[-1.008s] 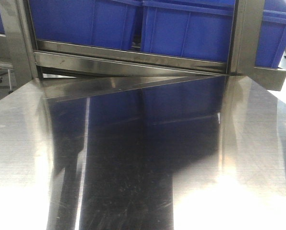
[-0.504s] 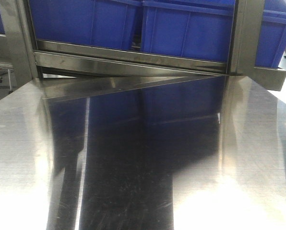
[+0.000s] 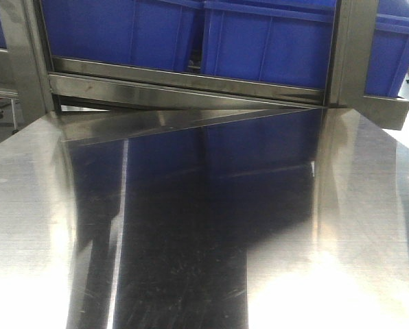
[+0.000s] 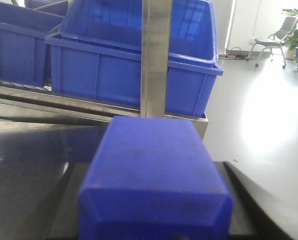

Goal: Pick and sort blue part to right shelf
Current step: 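Lift the blue part with the left gripper and pull it back, then drive the base through the aisle holding both blue parts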

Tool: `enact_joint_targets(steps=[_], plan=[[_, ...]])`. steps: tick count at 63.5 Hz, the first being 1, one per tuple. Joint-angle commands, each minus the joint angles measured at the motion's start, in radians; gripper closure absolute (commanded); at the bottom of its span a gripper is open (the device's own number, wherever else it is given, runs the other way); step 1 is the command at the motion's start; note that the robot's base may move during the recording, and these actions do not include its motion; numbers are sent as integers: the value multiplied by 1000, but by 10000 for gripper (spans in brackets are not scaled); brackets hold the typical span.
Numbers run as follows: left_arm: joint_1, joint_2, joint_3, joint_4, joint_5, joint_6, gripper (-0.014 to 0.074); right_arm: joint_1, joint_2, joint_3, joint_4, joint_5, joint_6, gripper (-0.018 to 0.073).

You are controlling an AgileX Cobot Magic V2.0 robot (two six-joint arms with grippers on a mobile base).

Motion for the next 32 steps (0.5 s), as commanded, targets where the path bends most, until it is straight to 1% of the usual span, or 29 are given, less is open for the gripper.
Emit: enact_joint_targets(steps=[1, 32], plan=[[1, 10, -27, 3, -88, -10, 244, -7, 9, -28, -14, -90, -5, 148], [1, 10, -27, 3, -88, -10, 244, -7, 9, -28, -14, -90, -5, 148]])
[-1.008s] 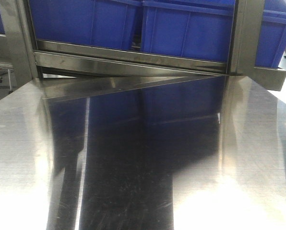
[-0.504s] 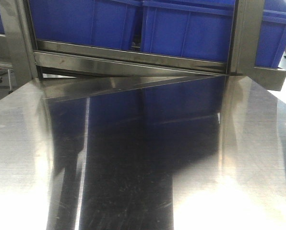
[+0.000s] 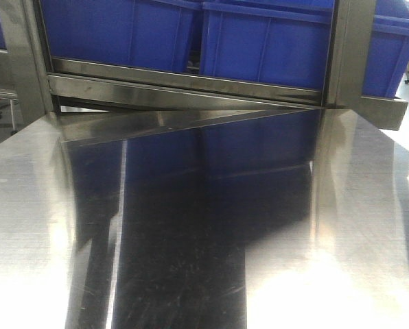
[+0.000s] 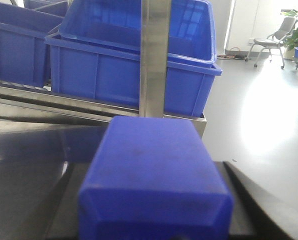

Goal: Pick and sort blue part to right shelf
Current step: 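Drive the base through the aisle holding both blue parts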

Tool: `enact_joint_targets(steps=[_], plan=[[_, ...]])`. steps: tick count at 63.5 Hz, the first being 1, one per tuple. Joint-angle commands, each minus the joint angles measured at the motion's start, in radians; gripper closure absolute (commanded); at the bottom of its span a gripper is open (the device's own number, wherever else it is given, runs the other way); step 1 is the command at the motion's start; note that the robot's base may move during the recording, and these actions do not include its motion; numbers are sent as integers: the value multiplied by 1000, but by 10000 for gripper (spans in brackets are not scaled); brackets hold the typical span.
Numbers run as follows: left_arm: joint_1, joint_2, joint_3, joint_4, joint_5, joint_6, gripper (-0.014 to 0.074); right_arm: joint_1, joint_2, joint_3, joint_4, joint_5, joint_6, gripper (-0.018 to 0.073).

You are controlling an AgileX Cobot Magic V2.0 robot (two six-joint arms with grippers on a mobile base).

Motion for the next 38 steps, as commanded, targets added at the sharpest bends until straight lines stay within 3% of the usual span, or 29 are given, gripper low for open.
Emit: enact_joint_targets(steps=[1, 38], plan=[[1, 10, -27, 3, -88, -10, 244, -7, 9, -28, -14, -90, -5, 148], [1, 10, -27, 3, -88, -10, 244, -7, 9, -28, -14, -90, -5, 148]])
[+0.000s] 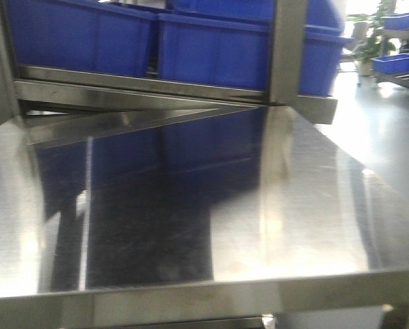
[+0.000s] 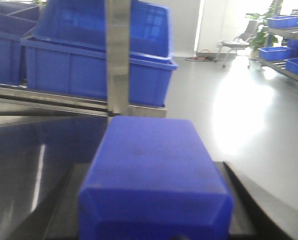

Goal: Pick and sort blue part to right shelf
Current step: 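Drive the base through the aisle holding both blue parts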

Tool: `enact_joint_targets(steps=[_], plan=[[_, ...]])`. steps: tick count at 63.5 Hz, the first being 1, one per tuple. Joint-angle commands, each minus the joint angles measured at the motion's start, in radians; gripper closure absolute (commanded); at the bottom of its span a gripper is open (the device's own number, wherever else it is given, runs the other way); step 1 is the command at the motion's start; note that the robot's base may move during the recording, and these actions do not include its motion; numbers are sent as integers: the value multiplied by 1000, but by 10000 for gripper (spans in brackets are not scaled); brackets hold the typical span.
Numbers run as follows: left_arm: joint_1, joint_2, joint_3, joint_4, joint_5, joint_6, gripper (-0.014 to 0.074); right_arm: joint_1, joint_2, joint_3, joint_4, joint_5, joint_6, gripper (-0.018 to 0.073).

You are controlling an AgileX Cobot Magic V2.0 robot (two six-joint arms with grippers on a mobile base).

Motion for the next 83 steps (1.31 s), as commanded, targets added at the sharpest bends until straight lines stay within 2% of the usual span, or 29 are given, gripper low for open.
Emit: enact_joint_targets(steps=[1, 83], plan=[[1, 12, -27, 3, -88, -9, 244, -7, 9, -28, -14, -90, -5, 148], [1, 12, -27, 3, -88, -9, 244, -7, 9, -28, -14, -90, -5, 148]])
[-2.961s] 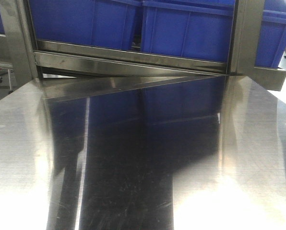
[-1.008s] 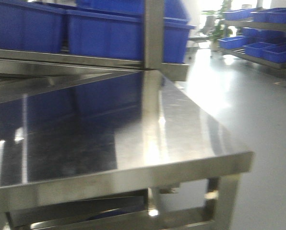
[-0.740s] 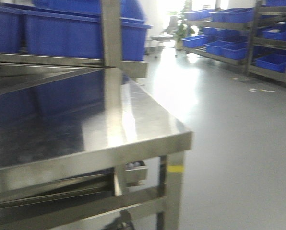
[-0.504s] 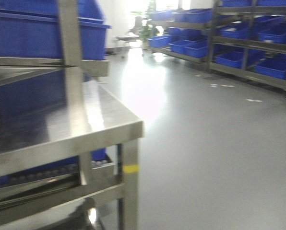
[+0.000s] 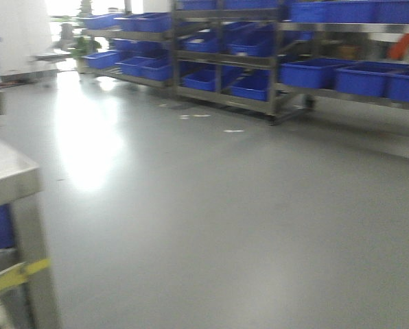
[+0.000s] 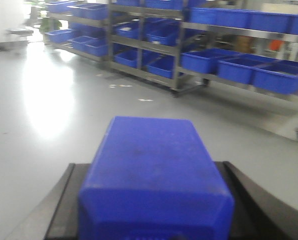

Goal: Pick and sort blue part to right shelf
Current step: 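Drive the base through the aisle holding both blue parts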

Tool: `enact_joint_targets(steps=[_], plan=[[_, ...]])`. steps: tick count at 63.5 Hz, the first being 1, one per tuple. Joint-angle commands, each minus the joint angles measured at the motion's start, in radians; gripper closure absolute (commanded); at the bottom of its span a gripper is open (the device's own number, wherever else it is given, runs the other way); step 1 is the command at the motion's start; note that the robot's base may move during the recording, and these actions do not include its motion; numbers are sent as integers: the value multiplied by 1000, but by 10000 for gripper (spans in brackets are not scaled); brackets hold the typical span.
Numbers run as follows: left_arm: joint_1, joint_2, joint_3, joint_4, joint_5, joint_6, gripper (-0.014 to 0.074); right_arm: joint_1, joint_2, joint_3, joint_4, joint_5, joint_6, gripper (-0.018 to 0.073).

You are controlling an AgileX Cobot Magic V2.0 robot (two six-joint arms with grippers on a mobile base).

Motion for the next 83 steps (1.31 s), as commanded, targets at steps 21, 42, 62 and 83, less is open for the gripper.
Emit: enact_joint_targets(steps=[21, 42, 62, 83], plan=[[1, 12, -27, 1, -88, -8, 244, -7, 9, -28, -14, -90, -5, 148], [1, 12, -27, 1, -88, -8, 244, -7, 9, -28, -14, -90, -5, 148], [1, 12, -27, 1, -88, -8, 244, -7, 9, -28, -14, -90, -5, 148], [1, 12, -27, 1, -88, -8, 244, -7, 9, -28, -14, -90, -5, 148]])
